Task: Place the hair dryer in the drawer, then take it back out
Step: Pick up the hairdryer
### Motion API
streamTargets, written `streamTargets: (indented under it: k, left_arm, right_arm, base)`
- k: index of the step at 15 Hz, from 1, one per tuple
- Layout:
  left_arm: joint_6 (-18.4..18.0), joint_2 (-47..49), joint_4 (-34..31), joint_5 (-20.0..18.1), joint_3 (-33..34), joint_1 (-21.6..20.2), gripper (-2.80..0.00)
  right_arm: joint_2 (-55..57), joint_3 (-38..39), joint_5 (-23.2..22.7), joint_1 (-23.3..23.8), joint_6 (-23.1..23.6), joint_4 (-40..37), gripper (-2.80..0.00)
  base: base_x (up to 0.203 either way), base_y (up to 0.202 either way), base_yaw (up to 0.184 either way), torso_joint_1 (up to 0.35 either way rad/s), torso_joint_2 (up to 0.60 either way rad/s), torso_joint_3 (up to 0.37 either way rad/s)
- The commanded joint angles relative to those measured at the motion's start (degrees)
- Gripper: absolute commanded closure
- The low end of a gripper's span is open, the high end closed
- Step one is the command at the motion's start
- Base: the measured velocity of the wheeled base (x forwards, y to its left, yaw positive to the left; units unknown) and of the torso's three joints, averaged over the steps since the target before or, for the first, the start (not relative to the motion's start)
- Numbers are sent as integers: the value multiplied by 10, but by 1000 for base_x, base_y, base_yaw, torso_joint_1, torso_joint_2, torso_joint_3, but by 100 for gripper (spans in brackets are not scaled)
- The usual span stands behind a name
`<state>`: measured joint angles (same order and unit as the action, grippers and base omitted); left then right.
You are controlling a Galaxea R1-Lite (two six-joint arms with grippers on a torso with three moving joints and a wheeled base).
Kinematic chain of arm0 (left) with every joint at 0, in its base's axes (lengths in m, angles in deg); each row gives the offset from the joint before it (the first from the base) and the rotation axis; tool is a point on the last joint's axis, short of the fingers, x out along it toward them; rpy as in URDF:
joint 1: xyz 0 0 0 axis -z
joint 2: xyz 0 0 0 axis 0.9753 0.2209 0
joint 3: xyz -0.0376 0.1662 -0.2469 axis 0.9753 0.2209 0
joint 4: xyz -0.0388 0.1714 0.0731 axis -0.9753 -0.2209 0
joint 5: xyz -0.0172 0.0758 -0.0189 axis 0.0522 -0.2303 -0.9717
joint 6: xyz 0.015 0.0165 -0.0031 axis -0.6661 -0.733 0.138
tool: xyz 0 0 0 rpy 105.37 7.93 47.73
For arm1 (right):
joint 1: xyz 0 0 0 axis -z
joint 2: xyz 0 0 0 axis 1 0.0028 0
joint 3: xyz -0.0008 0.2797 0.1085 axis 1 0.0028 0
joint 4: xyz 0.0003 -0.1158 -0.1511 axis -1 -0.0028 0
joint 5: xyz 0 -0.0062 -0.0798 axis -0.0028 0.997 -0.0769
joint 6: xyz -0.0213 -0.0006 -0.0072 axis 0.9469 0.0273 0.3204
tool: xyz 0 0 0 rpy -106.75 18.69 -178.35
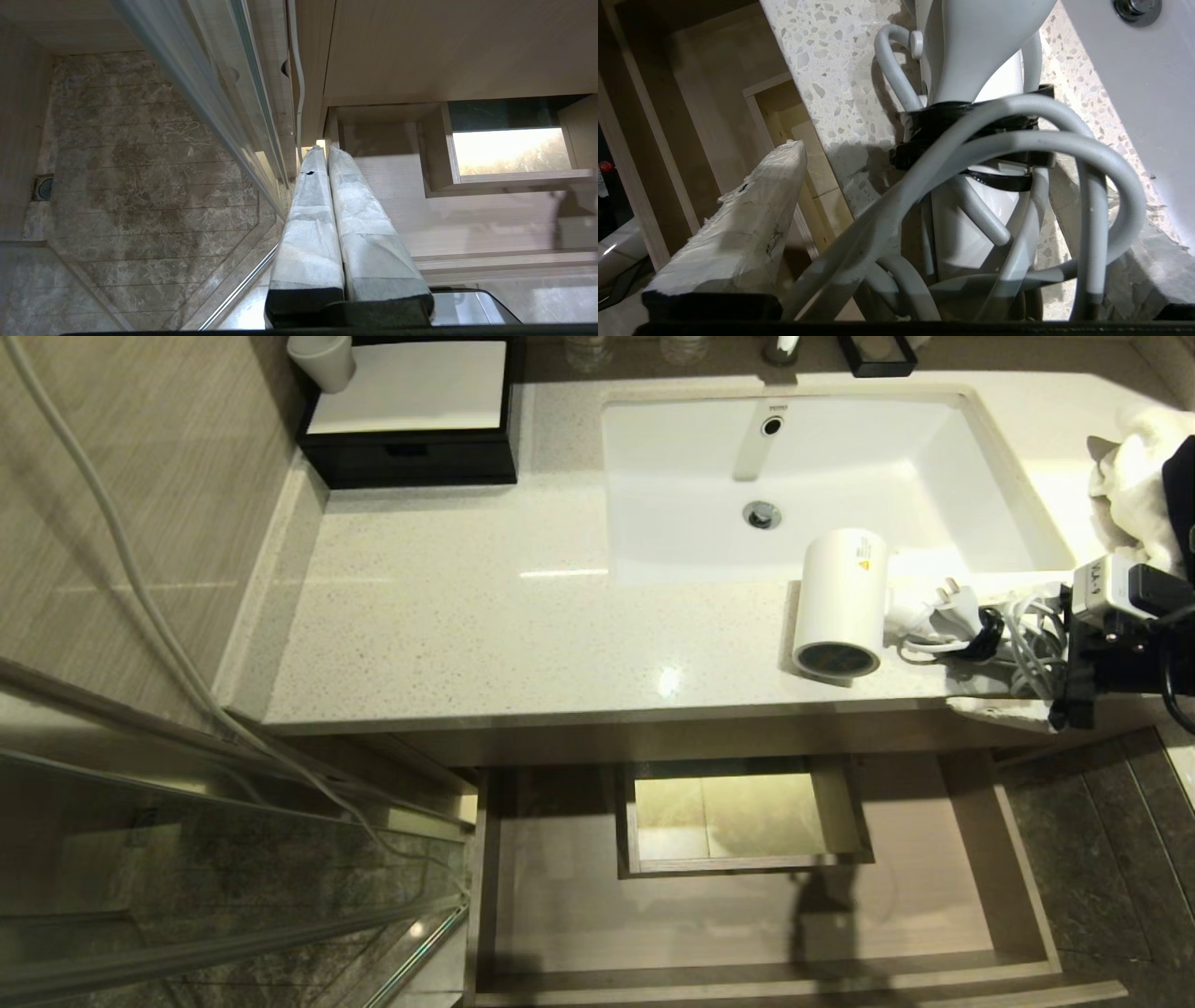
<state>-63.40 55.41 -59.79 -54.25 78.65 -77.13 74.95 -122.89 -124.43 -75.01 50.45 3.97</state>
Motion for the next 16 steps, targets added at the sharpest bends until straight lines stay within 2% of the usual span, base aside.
streamTargets:
  k: [1,9,14,16]
  left_arm:
    - [0,0,0,0,1,0,0]
    - [0,0,0,0,1,0,0]
    - [0,0,0,0,1,0,0]
    - [0,0,0,0,1,0,0]
  right_arm:
    - [10,0,-1,3,3,-3,0]
    - [0,4,0,3,-3,-6,0]
    - [-30,16,3,4,-55,-7,0]
    - [-39,20,3,4,-57,-7,0]
  base:
    - [0,0,0,0,0,0]
    - [0,0,0,0,0,0]
    - [0,0,0,0,0,0]
    - [0,0,0,0,0,0]
